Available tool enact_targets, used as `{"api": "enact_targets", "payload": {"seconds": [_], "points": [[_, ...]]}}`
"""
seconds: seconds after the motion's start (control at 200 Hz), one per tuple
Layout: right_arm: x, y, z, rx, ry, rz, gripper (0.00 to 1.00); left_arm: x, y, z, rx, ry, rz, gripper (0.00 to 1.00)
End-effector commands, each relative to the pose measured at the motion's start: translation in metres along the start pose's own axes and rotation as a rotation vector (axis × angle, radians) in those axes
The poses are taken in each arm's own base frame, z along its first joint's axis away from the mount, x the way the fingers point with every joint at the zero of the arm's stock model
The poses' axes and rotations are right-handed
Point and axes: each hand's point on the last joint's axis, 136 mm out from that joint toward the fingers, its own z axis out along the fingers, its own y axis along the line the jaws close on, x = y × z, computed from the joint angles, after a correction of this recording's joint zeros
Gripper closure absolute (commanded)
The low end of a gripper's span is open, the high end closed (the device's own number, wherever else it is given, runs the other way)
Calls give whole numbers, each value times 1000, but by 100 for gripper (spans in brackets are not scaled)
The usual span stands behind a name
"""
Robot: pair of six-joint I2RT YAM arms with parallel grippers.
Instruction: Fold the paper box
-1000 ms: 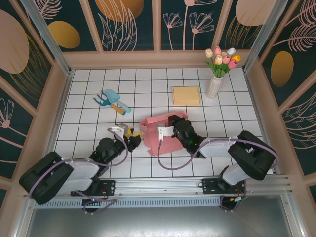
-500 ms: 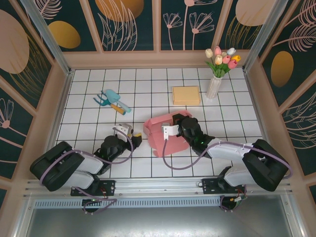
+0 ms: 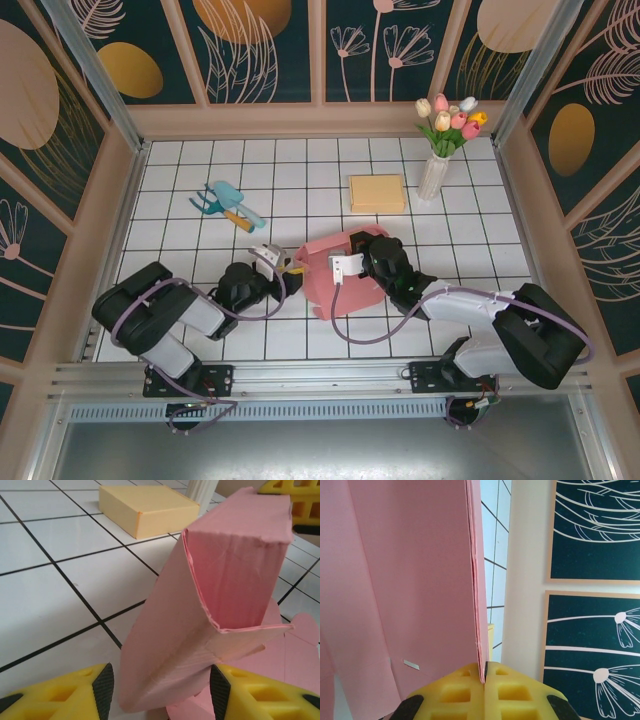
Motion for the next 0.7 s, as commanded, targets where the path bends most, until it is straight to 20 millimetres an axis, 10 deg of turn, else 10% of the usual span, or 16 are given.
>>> {"api": "enact_targets", "payload": {"seconds": [0.0, 0.691], "points": [[-1, -1, -2, 0, -15, 11, 100, -14, -14, 7, 73, -51, -5, 46], [3, 8, 13, -1, 49, 28, 100, -5, -39, 17, 157, -40, -45, 50]]}}
